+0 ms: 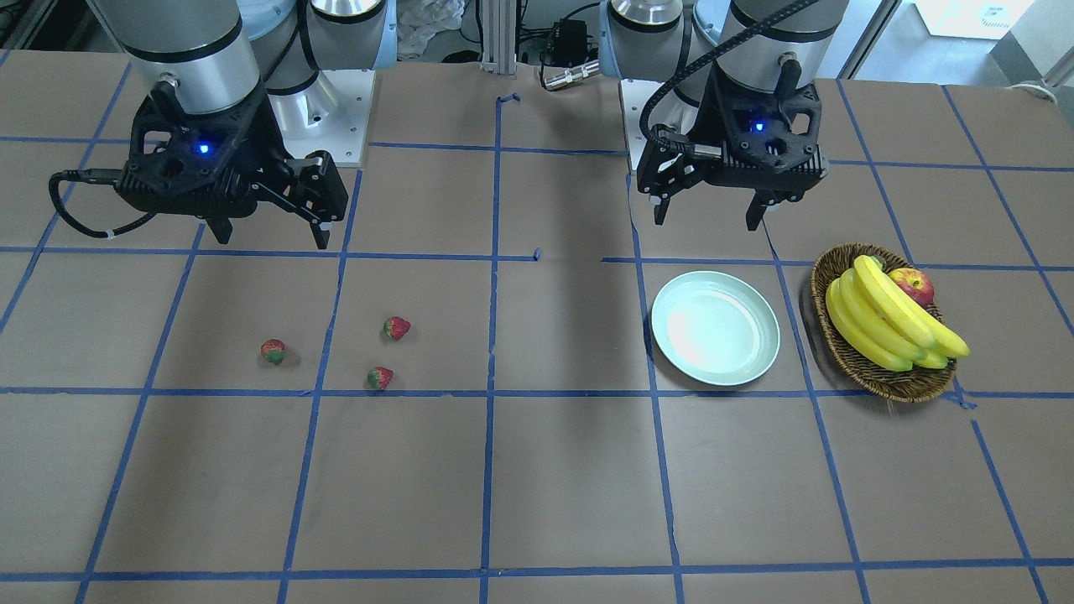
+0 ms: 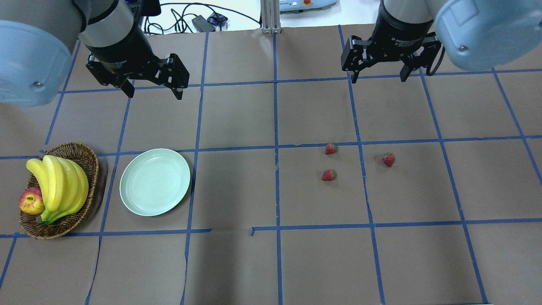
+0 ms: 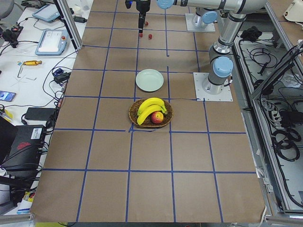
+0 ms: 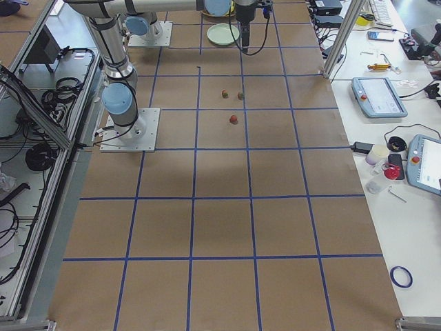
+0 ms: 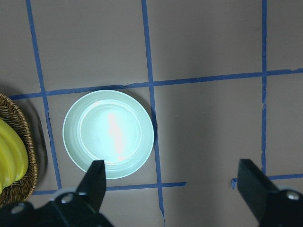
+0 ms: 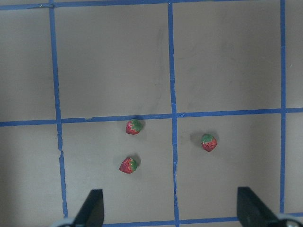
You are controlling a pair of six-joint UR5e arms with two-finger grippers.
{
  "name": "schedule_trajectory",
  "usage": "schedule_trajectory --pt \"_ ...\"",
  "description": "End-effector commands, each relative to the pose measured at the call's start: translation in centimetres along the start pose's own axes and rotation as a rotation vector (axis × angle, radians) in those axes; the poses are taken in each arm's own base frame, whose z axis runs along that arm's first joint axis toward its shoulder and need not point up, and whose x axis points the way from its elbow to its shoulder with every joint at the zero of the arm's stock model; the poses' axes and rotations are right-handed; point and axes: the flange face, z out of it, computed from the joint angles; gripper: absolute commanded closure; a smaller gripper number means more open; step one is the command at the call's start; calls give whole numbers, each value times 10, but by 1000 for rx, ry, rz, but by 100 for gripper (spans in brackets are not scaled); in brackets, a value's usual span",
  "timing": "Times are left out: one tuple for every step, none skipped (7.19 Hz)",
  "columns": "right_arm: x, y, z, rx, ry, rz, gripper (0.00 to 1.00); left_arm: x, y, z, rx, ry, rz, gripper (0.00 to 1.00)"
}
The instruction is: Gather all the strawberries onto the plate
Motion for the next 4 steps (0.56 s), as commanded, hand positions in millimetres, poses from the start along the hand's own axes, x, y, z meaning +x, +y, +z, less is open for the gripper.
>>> schedule_trajectory --pt "4 -9 24 -41 4 9 0 -1 0 0 0 -6 0 0" --pt "10 -10 54 -96 11 13 0 -1 0 0 -2 -6 0 0" --pt "34 -14 93 -142 17 56 0 -1 0 2 -5 -6 0 0" --pt "52 -8 125 -175 21 86 0 -1 1 3 -9 -6 0 0"
